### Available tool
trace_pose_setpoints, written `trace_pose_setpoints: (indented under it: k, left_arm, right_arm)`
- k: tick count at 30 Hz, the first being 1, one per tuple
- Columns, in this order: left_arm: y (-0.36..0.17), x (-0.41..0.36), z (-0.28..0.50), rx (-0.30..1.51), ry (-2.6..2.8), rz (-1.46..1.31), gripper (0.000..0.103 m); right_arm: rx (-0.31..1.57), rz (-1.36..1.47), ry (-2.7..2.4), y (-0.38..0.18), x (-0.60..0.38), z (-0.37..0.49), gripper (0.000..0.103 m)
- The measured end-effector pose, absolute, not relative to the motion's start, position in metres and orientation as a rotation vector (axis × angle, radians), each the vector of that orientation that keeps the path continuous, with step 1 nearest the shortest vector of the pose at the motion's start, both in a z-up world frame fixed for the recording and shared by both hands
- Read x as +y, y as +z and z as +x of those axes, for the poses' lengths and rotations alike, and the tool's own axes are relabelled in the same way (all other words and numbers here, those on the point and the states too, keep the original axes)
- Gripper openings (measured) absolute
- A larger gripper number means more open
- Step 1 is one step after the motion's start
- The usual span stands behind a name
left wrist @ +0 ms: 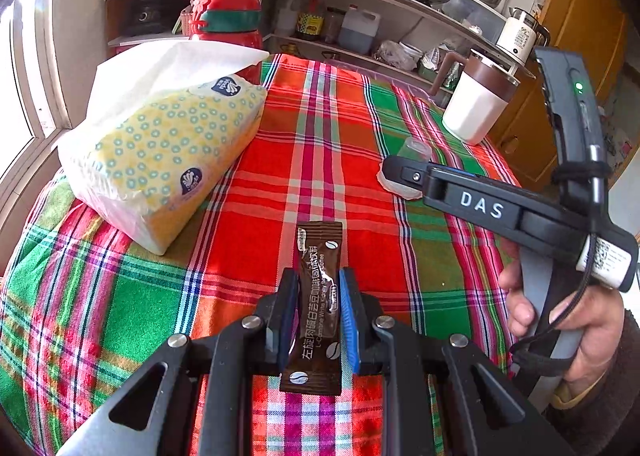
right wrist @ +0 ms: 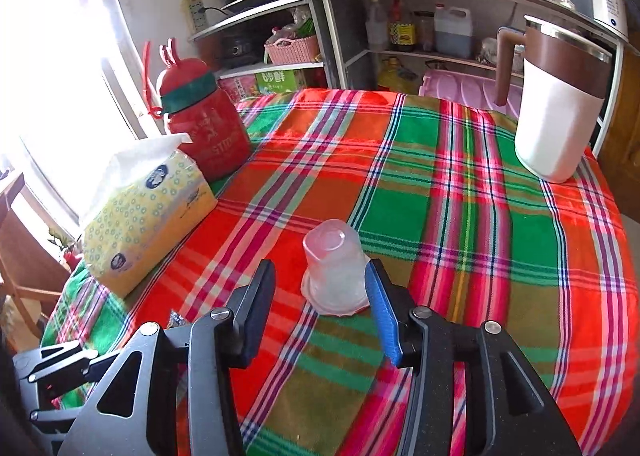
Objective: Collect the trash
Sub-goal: 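Grasp the clear plastic cup with the right tool while the left tool holds the coffee stick, then carry the coffee stick and plastic cup over the white bin with both tools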
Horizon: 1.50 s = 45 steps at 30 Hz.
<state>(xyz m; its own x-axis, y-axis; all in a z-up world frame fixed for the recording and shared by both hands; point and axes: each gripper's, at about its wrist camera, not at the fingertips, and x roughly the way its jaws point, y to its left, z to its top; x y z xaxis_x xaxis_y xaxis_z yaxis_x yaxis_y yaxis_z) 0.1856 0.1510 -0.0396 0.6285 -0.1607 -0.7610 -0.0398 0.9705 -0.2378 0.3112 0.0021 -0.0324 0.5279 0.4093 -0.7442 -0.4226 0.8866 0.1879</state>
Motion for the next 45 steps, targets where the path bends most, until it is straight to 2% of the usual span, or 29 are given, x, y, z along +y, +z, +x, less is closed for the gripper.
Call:
trace_pose_setpoints:
  k: [8, 11, 19, 45]
  left_arm:
    - [-0.043, 0.151, 0.189, 0.898, -0.076, -0.249, 0.022]
    - [-0.044, 0.150, 0.189, 0.898, -0.083, -0.249, 0.022]
    - [-0.042, 0.150, 0.188, 0.897, -0.082, -0.252, 0.022]
    - [-0.007, 0.097, 0.146, 0.829, -0.144, -0.189, 0.022]
  right_arm:
    - [0.912, -0.011, 0.484, -0.041, 0.006, 0.324, 0.048]
    - [0.905, -0.016, 0.480, -0.043, 0.007, 0.323, 0.043]
    - [0.890, -0.003, 0.470, -0.040, 0.005, 0.316, 0.042]
    - [0.822, 0.070, 0.453, -0.008, -0.062, 0.230, 0.042]
